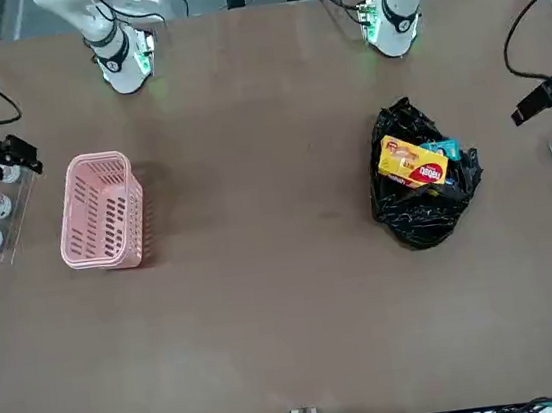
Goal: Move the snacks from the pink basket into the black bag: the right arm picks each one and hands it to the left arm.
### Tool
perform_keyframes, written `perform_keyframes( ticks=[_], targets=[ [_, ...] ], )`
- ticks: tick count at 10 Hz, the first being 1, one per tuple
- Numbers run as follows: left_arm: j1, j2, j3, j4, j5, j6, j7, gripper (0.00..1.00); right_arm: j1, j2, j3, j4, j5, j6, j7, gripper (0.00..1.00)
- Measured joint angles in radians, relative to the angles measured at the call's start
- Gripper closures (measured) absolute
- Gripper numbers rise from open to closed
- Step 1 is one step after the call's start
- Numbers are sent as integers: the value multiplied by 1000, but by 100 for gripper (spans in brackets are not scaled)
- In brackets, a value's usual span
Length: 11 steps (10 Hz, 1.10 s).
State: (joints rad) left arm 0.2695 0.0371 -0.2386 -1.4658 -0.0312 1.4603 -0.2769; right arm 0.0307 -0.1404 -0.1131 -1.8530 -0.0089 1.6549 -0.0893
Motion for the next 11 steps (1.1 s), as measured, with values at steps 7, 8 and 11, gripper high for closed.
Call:
perform_keyframes(
  ticks=[7,8,11],
  targets=[
    [-220,-23,130,82,0,-119,191,0,0,-29,11,228,-1,-156,2,0],
    [-221,-23,134,83,0,-127,195,0,0,-25,11,237,-1,-162,2,0],
    [-221,-23,140,83,0,-128,195,0,-1,-14,9,241,-1,-191,3,0]
  ],
)
